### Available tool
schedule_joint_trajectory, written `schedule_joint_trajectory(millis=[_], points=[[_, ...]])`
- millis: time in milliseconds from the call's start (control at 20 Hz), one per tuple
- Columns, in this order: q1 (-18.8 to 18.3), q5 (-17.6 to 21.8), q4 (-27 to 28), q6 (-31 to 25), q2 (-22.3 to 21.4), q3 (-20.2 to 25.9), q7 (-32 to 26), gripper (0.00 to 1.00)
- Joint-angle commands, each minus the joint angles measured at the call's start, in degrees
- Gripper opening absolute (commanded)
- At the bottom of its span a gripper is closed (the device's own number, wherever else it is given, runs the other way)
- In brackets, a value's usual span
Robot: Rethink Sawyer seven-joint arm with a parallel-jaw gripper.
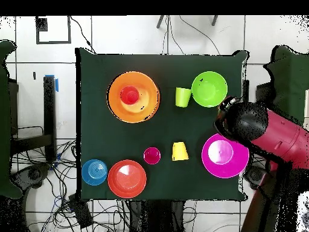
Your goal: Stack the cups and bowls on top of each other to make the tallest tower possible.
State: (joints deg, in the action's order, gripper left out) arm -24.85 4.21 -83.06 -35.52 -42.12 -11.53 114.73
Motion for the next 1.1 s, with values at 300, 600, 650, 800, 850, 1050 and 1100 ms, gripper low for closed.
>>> schedule_joint_trajectory(millis=[300, 600, 650, 800, 850, 1050, 1100], points=[[-1.7, -0.6, -4.6, 6.3, 8.0, 5.6, 5.5, 1.0], [-0.1, -1.9, -5.3, 8.0, 9.2, 3.9, 9.4, 1.0], [0.1, -2.0, -5.5, 8.4, 9.3, 3.9, 9.5, 1.0], [0.9, -2.3, -6.1, 10.1, 9.9, 3.4, 10.6, 1.0], [1.2, -2.4, -6.3, 10.8, 10.2, 3.1, 11.1, 1.0], [6.5, -6.4, -7.4, 12.2, 11.0, -2.6, 21.2, 1.0], [8.0, -7.8, -7.7, 12.8, 11.2, -4.3, 24.0, 1.0]])
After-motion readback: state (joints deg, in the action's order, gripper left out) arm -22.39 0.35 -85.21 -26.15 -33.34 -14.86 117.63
